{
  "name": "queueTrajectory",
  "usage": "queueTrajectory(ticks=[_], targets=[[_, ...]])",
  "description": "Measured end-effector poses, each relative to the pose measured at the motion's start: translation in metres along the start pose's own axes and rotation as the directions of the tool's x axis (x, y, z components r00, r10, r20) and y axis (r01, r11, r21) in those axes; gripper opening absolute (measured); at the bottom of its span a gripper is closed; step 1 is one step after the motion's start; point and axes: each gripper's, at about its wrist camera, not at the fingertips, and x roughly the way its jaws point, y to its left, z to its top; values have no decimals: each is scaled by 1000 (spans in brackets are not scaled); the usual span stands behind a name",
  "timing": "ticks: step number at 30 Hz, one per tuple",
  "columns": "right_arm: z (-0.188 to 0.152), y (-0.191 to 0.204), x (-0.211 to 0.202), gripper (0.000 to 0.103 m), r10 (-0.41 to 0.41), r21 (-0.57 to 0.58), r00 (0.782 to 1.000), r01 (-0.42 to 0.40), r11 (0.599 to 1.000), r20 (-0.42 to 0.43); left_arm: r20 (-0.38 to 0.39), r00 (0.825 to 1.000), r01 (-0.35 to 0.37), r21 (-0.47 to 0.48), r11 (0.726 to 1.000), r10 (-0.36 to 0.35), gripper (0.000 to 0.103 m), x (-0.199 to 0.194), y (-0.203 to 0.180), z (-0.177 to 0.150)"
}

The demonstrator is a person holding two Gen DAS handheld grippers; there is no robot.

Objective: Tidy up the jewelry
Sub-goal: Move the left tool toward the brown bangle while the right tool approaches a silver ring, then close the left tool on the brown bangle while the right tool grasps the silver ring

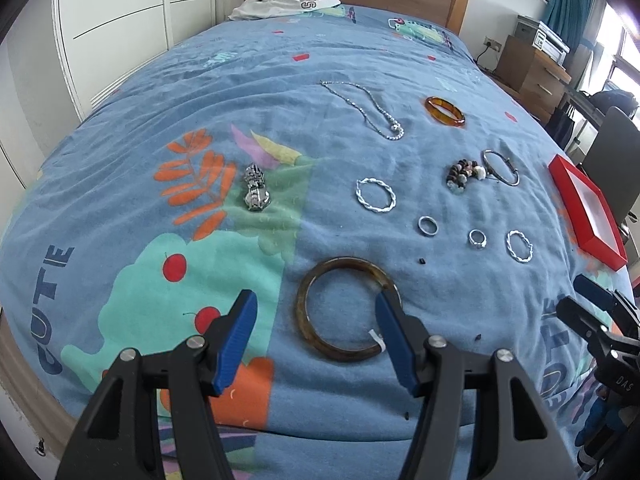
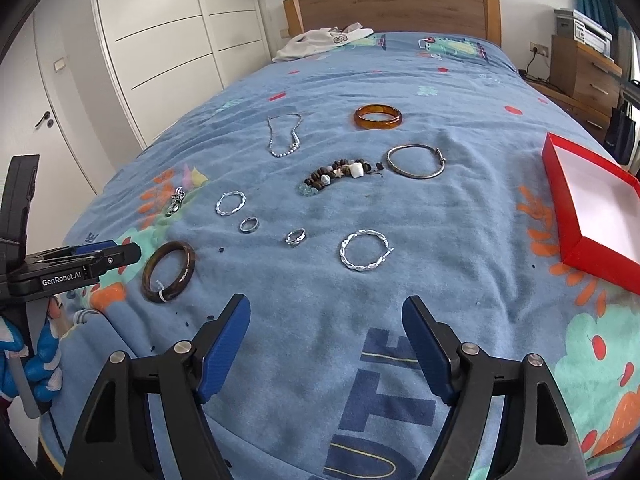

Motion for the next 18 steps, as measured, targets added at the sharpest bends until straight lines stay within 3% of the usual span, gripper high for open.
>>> queueTrajectory(ticks=[9,13,18], targets=[[9,17,22,63,82,-15,996,-83,996,-27,-73,996,45,-24,999,-47,56,29,11,0],[13,20,33,58,115,-14,993,-115,993,-42,-122,992,38,-37,999,-42,44,44,14,1],[24,20,53,48,146,-17,987,-147,989,-60,-149,988,43,-50,998,-50,39,56,18,1]])
